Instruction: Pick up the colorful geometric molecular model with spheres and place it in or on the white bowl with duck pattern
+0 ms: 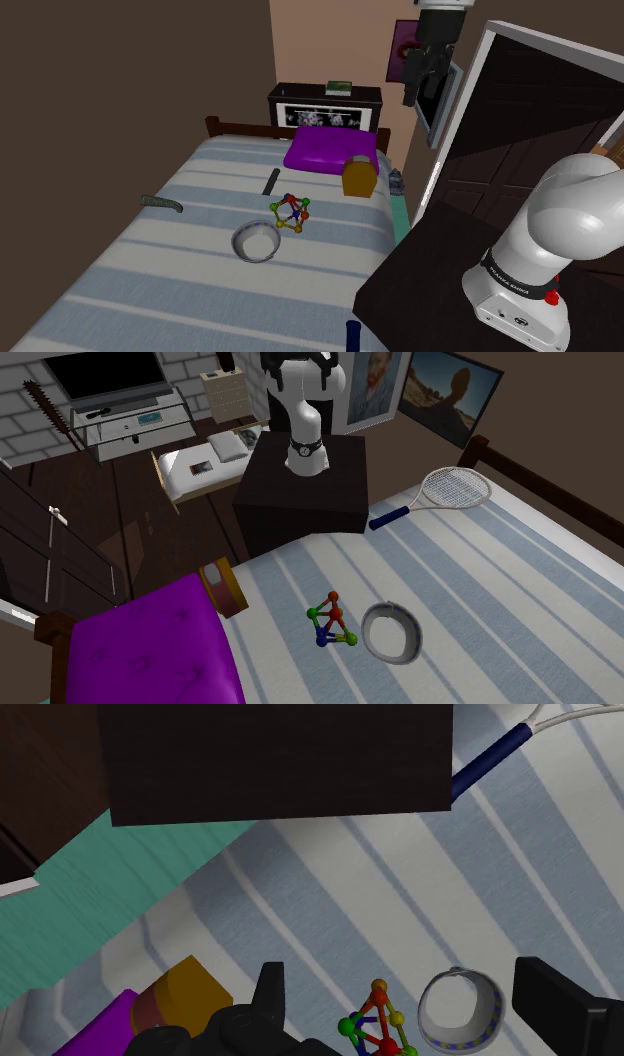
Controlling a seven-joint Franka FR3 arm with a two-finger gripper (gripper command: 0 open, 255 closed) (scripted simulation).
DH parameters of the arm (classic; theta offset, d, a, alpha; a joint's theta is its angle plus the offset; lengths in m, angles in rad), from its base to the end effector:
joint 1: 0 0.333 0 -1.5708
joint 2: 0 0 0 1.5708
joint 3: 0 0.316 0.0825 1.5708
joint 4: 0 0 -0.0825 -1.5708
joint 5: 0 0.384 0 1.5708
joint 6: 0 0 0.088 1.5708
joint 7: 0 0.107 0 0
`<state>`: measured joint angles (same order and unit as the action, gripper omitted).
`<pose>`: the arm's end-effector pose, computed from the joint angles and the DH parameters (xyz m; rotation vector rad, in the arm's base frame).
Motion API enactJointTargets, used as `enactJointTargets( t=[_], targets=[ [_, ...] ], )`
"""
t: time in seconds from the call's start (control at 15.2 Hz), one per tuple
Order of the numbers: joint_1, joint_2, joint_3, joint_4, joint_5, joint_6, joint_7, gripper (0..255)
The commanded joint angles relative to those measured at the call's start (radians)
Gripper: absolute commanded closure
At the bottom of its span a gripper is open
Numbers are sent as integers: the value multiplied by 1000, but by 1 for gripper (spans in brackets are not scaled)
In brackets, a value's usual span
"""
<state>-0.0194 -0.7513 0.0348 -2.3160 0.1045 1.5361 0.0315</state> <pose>0.3130 0.0196 0.5958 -3.0608 0.0362 0.0466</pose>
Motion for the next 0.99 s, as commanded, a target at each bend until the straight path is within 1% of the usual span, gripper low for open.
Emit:
enactJointTargets(
  t=[0.0,0.46,0.92],
  targets=[
    [0,0,0,0,0,0,0,0],
    [21,142,19,-98,2,259,-54,0],
    [40,348,41,-123,1,511,-102,0]
  ],
)
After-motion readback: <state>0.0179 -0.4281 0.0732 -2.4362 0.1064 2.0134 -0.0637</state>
